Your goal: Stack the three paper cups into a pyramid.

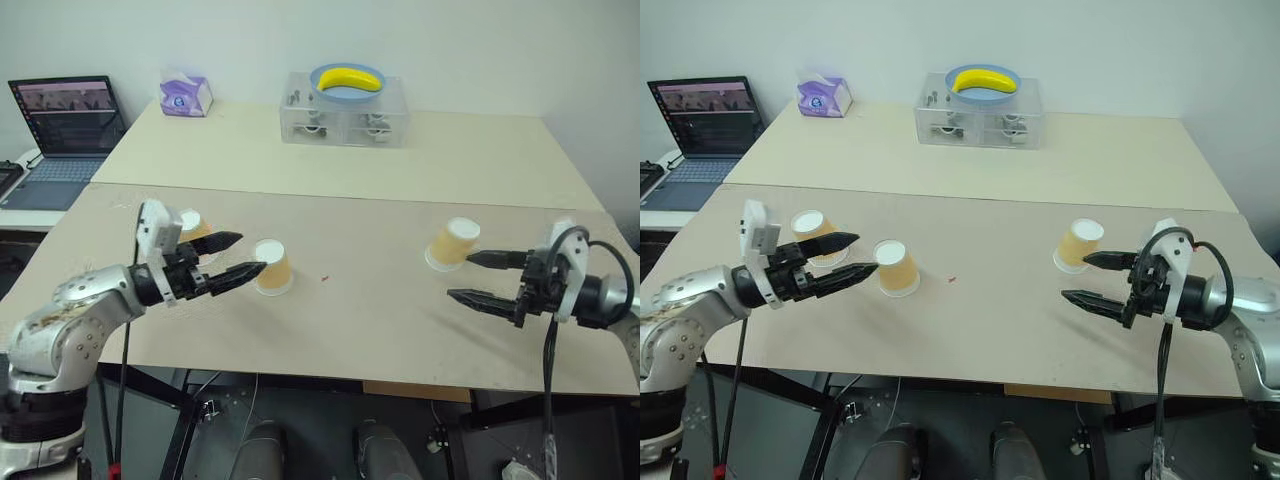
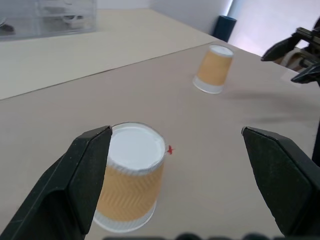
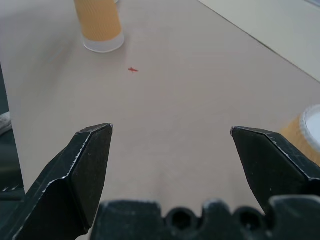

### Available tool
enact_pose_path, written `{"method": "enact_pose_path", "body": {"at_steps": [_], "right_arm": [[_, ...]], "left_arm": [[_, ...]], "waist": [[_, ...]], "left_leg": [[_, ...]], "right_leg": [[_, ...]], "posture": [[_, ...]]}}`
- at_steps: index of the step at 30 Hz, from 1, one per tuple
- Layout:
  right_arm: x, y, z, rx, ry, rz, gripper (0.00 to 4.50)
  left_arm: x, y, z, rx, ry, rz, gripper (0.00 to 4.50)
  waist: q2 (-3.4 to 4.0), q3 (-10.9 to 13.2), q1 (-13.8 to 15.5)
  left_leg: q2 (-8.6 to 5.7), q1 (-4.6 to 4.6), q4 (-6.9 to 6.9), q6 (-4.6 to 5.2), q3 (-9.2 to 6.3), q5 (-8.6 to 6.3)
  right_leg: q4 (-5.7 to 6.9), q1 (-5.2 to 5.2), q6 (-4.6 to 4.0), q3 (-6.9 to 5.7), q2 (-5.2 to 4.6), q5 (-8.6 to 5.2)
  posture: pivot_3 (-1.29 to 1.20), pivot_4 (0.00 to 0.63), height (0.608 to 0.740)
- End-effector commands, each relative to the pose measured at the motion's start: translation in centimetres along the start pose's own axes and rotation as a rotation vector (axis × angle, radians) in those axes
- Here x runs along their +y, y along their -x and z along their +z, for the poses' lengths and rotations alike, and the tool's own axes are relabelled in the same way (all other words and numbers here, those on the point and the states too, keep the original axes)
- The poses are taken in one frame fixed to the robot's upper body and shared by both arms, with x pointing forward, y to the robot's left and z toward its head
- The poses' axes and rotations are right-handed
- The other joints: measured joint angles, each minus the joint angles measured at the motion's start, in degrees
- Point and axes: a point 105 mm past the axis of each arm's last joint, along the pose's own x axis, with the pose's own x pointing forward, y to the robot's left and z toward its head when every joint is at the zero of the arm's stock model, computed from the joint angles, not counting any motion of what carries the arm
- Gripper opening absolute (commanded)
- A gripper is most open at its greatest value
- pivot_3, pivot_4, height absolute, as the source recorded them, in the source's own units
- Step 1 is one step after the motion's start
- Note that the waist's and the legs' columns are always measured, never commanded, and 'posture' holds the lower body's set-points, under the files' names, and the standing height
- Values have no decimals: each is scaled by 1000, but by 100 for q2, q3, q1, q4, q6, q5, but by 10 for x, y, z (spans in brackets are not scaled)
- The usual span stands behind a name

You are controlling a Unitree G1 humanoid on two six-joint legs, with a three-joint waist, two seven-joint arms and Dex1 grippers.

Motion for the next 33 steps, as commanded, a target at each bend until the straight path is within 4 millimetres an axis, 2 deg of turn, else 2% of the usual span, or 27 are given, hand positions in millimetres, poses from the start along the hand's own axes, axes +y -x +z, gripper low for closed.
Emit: {"method": "enact_pose_path", "body": {"at_steps": [1, 7, 12, 22, 26, 33], "right_arm": [[1, -7, 19, -62, 38, 21, 4500], [7, -11, 20, -83, 24, 27, 4500], [12, -8, 19, -86, 9, 20, 4500], [13, -6, 25, -118, -12, 4, 4500], [12, -5, 25, -120, -17, 4, 4500], [10, -6, 26, -133, -17, 8, 4500]], "left_arm": [[2, -7, -4, 51, -105, -17, 4446], [20, -17, -17, 49, -152, 63, 4446], [34, -24, -8, -27, -144, 142, 4446], [37, -31, 8, -115, -73, 150, 4446], [35, -30, 7, -110, -60, 146, 4446], [22, -28, 4, -72, -29, 74, 4446]], "waist": [[0, 0, 0], [0, 1, 35], [0, 1, 68], [-1, 1, 32], [-1, 1, 28], [-1, 1, 28]], "left_leg": [[0, -1, 0, 0, 1, 0], [-3, -6, 1, 0, 0, 0], [-7, -9, 9, 0, -2, 0], [-7, -14, 9, 1, -4, 0], [-6, -13, 8, 1, -4, 0], [-6, -14, 9, 1, -5, 0]], "right_leg": [[0, -1, 0, 0, 0, 0], [-1, -3, 0, 0, -3, 0], [0, 0, 1, -2, -7, 1], [3, -4, 2, -2, -6, 1], [3, -5, 2, -2, -6, 1], [3, -5, 2, -2, -6, 1]], "posture": [[0, 150, 694], [0, 150, 694], [0, 150, 694], [0, 150, 694], [0, 150, 694], [0, 150, 694]]}}
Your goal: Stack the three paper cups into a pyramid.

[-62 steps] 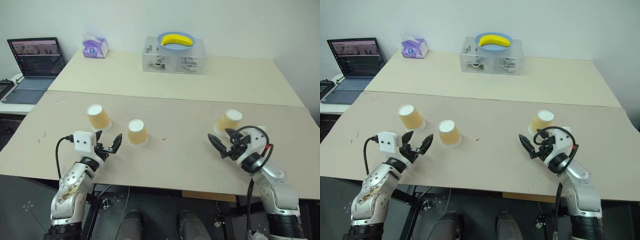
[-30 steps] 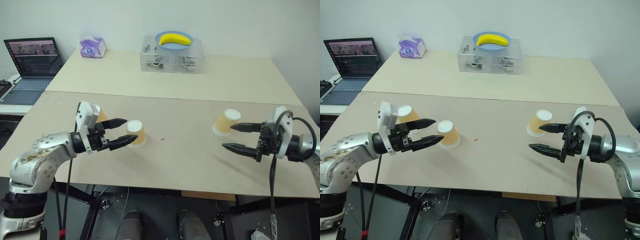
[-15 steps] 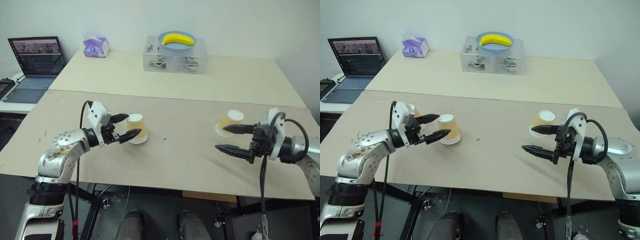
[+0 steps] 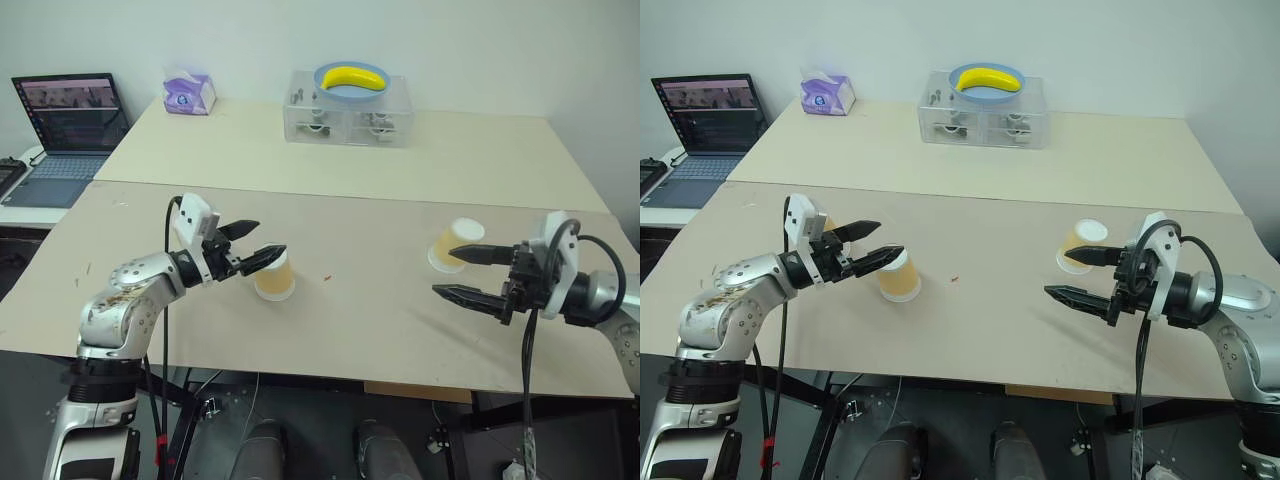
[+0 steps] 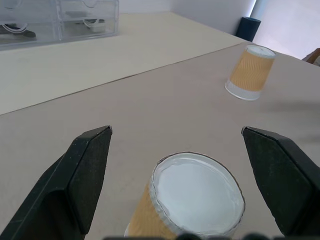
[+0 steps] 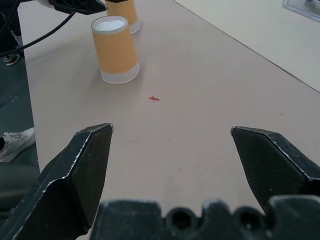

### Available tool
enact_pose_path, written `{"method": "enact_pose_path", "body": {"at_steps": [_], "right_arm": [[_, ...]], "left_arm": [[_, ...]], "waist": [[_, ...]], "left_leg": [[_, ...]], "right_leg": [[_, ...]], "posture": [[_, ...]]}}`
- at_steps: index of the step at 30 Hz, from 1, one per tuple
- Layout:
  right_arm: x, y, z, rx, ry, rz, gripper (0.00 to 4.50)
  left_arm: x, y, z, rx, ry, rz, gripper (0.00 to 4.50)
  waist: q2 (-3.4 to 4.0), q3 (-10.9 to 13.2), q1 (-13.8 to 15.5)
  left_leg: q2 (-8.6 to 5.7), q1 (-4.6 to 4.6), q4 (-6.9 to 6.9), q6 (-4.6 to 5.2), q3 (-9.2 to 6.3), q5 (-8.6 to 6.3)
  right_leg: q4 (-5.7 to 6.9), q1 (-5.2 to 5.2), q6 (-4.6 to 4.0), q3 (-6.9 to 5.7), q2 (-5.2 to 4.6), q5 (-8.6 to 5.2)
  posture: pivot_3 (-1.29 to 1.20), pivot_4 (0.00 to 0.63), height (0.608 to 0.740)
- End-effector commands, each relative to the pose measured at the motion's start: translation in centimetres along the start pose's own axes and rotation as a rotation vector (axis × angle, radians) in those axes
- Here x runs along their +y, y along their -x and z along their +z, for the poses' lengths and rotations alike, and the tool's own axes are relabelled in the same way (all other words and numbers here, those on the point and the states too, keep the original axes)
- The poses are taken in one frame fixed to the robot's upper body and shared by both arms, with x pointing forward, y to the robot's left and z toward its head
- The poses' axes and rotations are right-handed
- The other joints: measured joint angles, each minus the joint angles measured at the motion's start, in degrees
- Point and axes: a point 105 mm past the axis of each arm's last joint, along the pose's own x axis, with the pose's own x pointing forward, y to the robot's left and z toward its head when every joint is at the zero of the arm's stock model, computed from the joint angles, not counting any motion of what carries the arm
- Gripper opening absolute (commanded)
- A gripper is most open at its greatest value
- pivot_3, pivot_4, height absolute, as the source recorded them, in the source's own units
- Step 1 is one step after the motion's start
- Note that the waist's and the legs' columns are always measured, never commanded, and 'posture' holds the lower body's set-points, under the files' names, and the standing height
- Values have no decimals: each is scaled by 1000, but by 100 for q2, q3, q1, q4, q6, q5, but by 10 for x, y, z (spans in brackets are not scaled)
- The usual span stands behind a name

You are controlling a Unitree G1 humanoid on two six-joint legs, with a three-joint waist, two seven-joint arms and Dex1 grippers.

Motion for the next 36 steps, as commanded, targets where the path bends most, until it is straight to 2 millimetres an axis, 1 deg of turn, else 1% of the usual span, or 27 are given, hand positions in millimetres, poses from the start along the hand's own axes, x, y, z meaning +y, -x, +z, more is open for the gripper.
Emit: {"method": "enact_pose_path", "body": {"at_steps": [1, 3, 6, 15, 20, 23, 25, 28, 32, 36], "right_arm": [[-1, 4, 12, -48, 25, -2, 4500], [0, 3, 12, -52, 26, 4, 4500], [0, 2, 13, -54, 25, 7, 4500], [1, 4, 8, -50, 13, -1, 4500], [1, 5, 9, -55, 11, -5, 4500], [1, 5, 8, -54, 11, -7, 4500], [1, 5, 9, -59, 10, -10, 4500], [2, 5, 8, -58, 10, -11, 4500], [2, 6, 6, -52, 9, -17, 4500], [2, 5, 6, -52, 8, -13, 4500]], "left_arm": [[-12, 6, 10, -13, -22, -56, 4446], [-18, 6, 8, 2, -18, -81, 4446], [-21, 7, 6, 10, -15, -88, 4446], [-14, 6, 5, 9, -10, -58, 4446], [-16, 1, -1, 15, -7, -57, 4446], [-18, 1, -10, 28, 0, -56, 4446], [-14, 1, -21, 45, 12, -23, 4446], [-11, 2, -28, 56, 7, 1, 4446], [-5, 3, -31, 56, 4, 26, 4446], [-1, 1, -27, 32, 5, 46, 4446]], "waist": [[0, 0, 0], [0, 0, 0], [0, 0, 0], [0, 0, 1], [0, 0, 2], [0, 0, 1], [0, 0, 2], [1, 0, 2], [1, 0, 1], [0, 0, 1]], "left_leg": [[0, 0, 0, 0, 0, 0], [0, 0, -1, 0, 0, 0], [0, 0, 0, 0, 0, 0], [-1, 1, 0, 0, 0, 0], [-1, 2, 0, 0, 1, 0], [-1, 2, 0, 0, 1, 0], [-1, 2, 0, 0, 1, 0], [-1, 8, 0, 0, 1, 0], [-1, 31, 0, 0, 1, 0], [-1, 26, 0, 0, 0, 0]], "right_leg": [[0, 0, 0, 0, 0, 0], [0, 0, 0, 0, 0, 0], [0, 0, 0, 0, -1, 0], [0, 1, 0, 0, -1, 0], [0, 2, 0, 0, -1, 0], [0, 2, 0, 0, -1, 0], [0, 1, 0, 0, -1, 0], [0, 7, 0, 0, -1, 0], [0, 33, 0, 0, -1, 0], [-3, 29, 1, 0, 0, -1]], "posture": [[0, 150, 694], [0, 150, 694], [0, 150, 694], [0, 150, 694], [0, 150, 694], [0, 150, 694], [0, 150, 694], [0, 150, 694], [0, 150, 694], [0, 150, 694]]}}
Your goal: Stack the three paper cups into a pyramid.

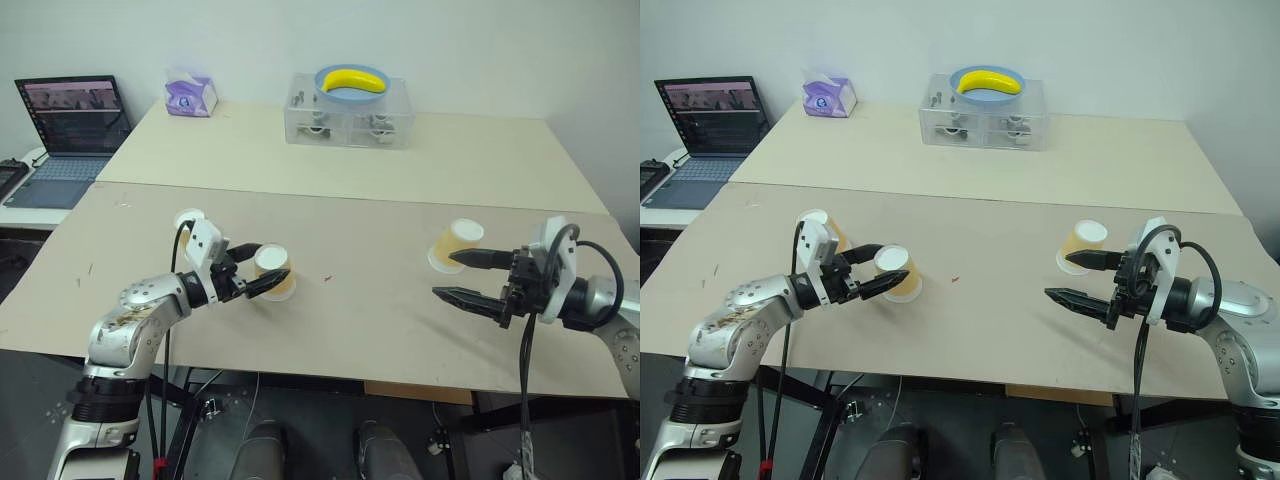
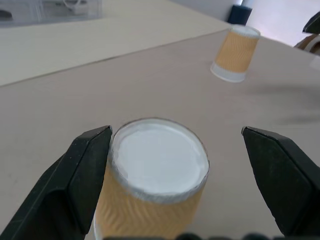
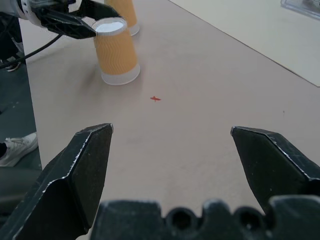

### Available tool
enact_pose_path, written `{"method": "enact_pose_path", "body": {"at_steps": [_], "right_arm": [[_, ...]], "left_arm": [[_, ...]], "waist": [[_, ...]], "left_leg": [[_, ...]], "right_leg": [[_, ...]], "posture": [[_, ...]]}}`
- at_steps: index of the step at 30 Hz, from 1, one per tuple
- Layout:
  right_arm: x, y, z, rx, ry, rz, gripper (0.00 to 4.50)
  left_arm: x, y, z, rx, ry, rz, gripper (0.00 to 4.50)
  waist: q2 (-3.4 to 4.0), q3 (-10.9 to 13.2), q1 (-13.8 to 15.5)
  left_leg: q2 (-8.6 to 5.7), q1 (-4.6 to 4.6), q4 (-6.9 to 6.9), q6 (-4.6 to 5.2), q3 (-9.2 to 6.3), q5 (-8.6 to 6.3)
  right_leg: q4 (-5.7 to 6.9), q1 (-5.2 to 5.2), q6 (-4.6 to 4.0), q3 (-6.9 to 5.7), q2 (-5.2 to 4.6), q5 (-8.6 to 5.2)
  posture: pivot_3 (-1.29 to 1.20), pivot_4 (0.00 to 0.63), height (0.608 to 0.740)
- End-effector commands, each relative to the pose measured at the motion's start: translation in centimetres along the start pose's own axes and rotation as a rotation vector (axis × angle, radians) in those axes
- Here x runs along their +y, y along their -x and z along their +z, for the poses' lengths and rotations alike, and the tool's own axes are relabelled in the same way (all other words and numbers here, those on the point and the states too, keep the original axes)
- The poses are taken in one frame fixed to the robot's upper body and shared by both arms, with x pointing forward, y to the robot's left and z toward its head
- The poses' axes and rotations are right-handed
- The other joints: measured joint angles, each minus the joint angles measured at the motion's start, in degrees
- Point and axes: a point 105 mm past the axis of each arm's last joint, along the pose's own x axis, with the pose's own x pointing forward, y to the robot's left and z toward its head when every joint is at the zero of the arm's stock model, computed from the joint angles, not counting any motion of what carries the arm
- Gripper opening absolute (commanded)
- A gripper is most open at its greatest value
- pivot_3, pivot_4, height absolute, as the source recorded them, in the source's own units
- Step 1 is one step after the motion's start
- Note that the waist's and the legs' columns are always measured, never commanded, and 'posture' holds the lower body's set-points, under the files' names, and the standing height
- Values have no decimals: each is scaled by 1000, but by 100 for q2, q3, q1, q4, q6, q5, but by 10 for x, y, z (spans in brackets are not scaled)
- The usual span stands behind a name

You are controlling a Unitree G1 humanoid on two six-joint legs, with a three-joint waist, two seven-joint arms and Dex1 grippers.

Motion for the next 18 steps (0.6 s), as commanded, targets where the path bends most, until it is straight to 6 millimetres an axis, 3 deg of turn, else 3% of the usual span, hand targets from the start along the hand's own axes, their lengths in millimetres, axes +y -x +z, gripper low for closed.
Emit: {"method": "enact_pose_path", "body": {"at_steps": [1, 14, 18], "right_arm": [[1, 4, 14, -50, 42, -4, 4500], [-1, 1, 18, -61, 48, -6, 4500], [-2, 2, 19, -64, 51, -9, 4500]], "left_arm": [[2, 0, 13, -51, -29, 9, 4446], [5, -4, 23, -76, -47, 21, 4446], [7, -3, 21, -78, -44, 27, 3359]], "waist": [[0, 0, 2], [0, 0, 1], [0, 0, 1]], "left_leg": [[0, -5, 0, 0, 0, 0], [0, -15, 0, 1, 0, -1], [0, -15, 0, 1, 0, -1]], "right_leg": [[0, -6, 0, 0, -1, 0], [2, -19, 0, 0, -1, 0], [2, -18, 0, 0, -1, 0]], "posture": [[0, 150, 694], [0, 150, 694], [0, 150, 694]]}}
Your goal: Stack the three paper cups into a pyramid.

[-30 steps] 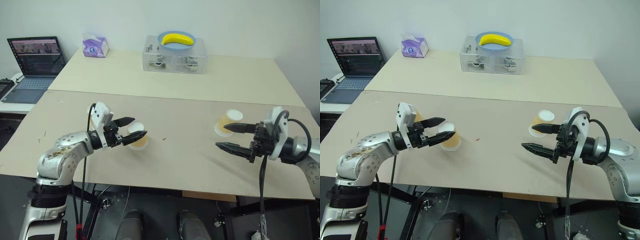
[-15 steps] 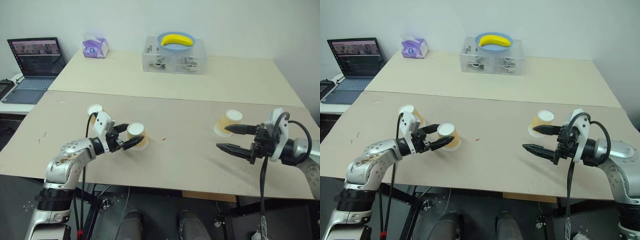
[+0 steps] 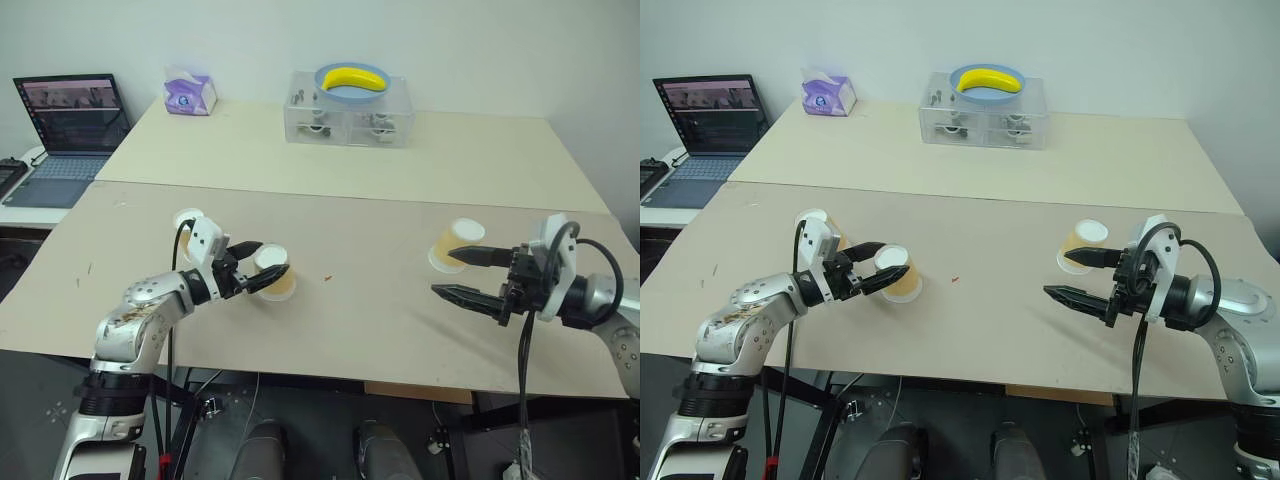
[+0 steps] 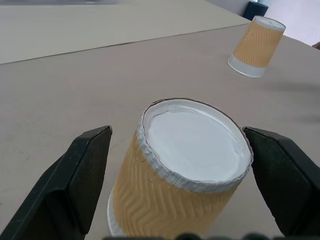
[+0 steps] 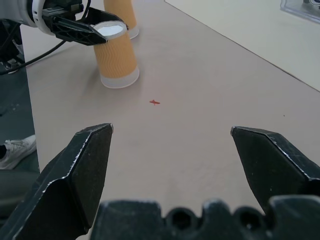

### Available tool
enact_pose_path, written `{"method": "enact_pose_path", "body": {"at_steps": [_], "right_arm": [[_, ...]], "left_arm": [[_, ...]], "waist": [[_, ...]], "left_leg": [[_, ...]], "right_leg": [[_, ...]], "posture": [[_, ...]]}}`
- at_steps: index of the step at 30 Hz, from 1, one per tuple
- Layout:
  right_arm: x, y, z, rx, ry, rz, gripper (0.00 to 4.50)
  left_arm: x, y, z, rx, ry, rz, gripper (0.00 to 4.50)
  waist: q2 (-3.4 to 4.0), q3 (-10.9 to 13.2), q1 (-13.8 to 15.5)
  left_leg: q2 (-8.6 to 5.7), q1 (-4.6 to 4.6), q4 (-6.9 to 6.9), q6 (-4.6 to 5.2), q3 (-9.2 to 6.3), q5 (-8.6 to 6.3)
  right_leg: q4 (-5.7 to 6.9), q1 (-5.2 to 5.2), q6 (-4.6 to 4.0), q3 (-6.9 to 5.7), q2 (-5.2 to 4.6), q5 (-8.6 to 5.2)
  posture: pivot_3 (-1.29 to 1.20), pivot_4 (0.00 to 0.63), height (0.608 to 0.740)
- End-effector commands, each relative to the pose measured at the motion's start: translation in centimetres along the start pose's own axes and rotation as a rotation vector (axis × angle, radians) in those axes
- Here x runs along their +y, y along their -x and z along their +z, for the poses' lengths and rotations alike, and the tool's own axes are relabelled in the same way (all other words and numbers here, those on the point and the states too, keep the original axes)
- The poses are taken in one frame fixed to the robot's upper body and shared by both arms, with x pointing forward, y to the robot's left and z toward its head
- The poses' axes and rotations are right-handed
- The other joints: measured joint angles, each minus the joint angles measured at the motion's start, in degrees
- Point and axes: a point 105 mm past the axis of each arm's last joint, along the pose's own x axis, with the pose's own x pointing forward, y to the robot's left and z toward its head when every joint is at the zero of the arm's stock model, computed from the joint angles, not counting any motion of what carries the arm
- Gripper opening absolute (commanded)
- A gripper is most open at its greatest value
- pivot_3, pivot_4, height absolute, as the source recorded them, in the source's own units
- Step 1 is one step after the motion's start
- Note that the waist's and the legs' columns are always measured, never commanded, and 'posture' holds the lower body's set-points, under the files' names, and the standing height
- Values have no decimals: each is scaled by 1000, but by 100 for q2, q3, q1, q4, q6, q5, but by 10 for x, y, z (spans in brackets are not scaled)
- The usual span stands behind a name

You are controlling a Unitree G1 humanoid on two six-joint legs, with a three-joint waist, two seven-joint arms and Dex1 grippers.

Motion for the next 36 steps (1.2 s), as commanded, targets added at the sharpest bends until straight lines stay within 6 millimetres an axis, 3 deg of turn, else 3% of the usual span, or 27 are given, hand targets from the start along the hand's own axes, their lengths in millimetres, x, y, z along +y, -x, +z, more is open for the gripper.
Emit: {"method": "enact_pose_path", "body": {"at_steps": [1, 3, 11, 17, 24, 30, 36], "right_arm": [[-2, 3, 16, -49, 46, -9, 4500], [-3, 3, 17, -49, 47, -9, 4500], [-4, 1, 18, -47, 53, 2, 4500], [0, -2, 24, -59, 60, 34, 4500], [10, 8, 20, -28, 63, 54, 4500], [6, 20, 14, -5, 47, 12, 4500], [8, 21, 13, -6, 47, 6, 4500]], "left_arm": [[3, 0, 13, -42, -43, 15, 3017], [4, 0, 11, -30, -51, 26, 2495], [-5, -16, 27, -68, -143, -23, 2495], [-27, -41, 39, -63, -112, -253, 2495], [-32, -60, 34, 2, -97, -394, 2495], [-33, -79, 33, 12, -110, -444, 2495], [-40, -95, 38, -9, -127, -481, 2495]], "waist": [[0, 0, 0], [0, 0, 0], [0, 0, 10], [-1, 0, 19], [-1, 1, -3], [-2, 1, 4], [-3, 1, -5]], "left_leg": [[0, 0, 0, 0, 0, 0], [0, 0, 0, 0, 0, 0], [0, 0, 0, 0, 0, 0], [-3, -4, 3, 0, 0, 0], [0, -7, 0, 4, -2, -2], [-5, -16, 10, 4, 0, -2], [-4, -21, 8, 6, -2, -3]], "right_leg": [[0, 0, 0, 0, 0, 0], [0, 0, 0, 0, 0, 0], [0, 1, 0, 0, 0, 0], [0, 0, 0, -1, 0, 0], [0, -6, 1, -1, 5, -1], [-1, -6, 4, -1, 0, -2], [-1, -13, 4, -1, 3, -2]], "posture": [[0, 150, 694], [0, 150, 694], [0, 150, 694], [0, 150, 694], [0, 150, 694], [0, 150, 694], [0, 150, 694]]}}
